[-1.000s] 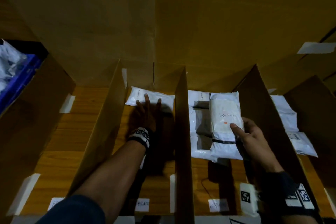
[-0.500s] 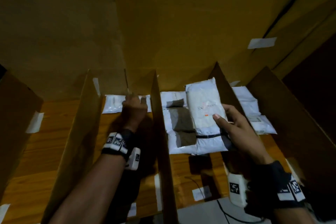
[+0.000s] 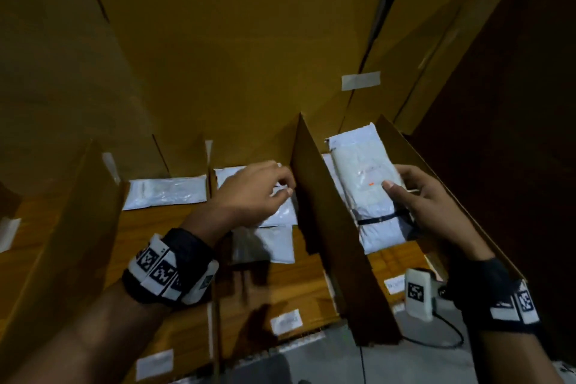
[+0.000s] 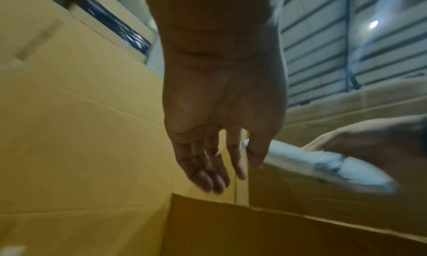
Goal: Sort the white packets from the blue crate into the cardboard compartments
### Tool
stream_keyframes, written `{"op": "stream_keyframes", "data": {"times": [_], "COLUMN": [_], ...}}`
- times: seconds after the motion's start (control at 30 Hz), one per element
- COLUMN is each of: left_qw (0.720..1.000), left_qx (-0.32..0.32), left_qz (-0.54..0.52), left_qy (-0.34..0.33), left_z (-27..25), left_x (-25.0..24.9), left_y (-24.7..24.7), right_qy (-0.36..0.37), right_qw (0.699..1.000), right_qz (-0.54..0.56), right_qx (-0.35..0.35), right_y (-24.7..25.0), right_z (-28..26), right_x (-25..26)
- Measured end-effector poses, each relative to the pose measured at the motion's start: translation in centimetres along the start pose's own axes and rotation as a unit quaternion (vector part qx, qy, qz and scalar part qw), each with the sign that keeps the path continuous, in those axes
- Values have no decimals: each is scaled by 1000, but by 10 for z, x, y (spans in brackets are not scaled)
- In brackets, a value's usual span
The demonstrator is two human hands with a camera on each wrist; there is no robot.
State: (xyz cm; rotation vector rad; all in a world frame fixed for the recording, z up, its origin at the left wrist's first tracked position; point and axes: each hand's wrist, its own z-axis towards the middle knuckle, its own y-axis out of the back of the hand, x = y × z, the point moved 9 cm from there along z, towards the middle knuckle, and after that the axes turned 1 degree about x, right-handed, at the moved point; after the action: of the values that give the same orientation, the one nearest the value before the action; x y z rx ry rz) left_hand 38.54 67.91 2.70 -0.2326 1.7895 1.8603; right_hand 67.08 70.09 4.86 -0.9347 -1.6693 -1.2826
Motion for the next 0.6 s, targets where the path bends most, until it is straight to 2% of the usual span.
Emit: {"op": "stream_keyframes", "data": {"times": [0.13,0.23,0.43,0.6], "left_qw": [992,984,983,981], "left_qx": [119,167,162,150], "left_qz": [42,45,41,75], "left_qy": [24,32,82,100], "left_z": [11,22,52,70], "left_x": [-27,-42,-50,-51], "left_y": [-45,-75,-114,-132], "right_qy": [-19,-20,1,18], "right_qw": [998,994,973,937], "right_qz": [-50,-105,-232,-342], "right_qx": [-24,-23,1,73], "right_y": [51,73,78,58], "right_z": [34,66,134,191], "right_x": [-45,-77,-116,-127]}}
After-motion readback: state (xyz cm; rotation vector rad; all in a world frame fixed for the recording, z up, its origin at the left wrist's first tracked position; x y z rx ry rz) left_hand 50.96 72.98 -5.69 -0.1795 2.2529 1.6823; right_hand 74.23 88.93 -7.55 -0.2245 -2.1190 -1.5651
